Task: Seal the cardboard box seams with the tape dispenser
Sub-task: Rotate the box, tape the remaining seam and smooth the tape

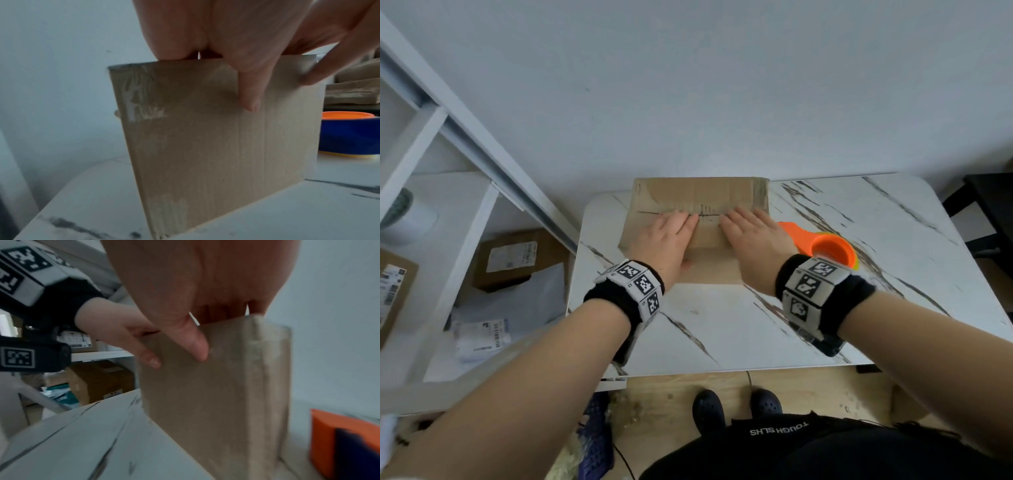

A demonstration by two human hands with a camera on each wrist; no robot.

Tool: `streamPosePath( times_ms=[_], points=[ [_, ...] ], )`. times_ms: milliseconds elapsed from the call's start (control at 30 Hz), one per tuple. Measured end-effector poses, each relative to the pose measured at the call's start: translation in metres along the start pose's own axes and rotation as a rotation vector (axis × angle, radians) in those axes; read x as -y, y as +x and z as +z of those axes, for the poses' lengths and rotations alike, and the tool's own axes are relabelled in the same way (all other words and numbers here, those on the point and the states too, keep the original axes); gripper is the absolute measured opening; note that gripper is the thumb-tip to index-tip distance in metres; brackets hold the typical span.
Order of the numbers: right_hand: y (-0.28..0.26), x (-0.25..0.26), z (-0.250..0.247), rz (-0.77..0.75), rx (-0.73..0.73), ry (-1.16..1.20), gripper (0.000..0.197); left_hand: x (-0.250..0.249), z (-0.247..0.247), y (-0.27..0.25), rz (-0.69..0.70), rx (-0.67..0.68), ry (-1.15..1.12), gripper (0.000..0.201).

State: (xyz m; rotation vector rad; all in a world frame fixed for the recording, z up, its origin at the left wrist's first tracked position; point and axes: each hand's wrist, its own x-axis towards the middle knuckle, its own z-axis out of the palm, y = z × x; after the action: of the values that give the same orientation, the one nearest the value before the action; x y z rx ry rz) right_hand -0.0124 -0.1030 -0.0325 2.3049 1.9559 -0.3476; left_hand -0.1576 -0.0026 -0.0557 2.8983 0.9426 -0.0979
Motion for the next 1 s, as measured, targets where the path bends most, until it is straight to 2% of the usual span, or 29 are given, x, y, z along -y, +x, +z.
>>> streamPosePath(
  times_ms=[133,300,367,533,667,800,1000],
  points=[
    [0.012,0.026,0.013,-0.087,-0.050,-0.012,0.066,-0.006,0.005,-0.003,-0.035,-0.007,0.003,0.073],
    [0.021,0.009,0.009,-0.141,-0.086,0.050,0.068,0.017,-0.001,-0.004,-0.013,-0.020,0.015,0.078],
    [0.018,0.002,0.008,-0.158,-0.085,0.065,0.068,0.033,-0.003,-0.011,-0.046,0.008,0.023,0.080],
    [-0.004,-0.020,0.008,-0.032,-0.173,0.103,0.067,0.049,-0.005,-0.025,-0.132,0.051,0.048,0.080],
    [-0.011,-0.035,0.017,-0.015,-0.281,0.007,0.065,0.042,-0.003,-0.019,-0.160,0.039,0.031,0.079],
    [-0.001,-0.032,0.006,0.000,-0.170,-0.047,0.063,0.041,-0.008,-0.015,-0.139,0.028,0.108,0.077],
    [0.013,-0.040,0.004,0.051,-0.108,-0.082,0.061,0.036,-0.009,-0.004,-0.153,0.027,0.102,0.076]
  ],
)
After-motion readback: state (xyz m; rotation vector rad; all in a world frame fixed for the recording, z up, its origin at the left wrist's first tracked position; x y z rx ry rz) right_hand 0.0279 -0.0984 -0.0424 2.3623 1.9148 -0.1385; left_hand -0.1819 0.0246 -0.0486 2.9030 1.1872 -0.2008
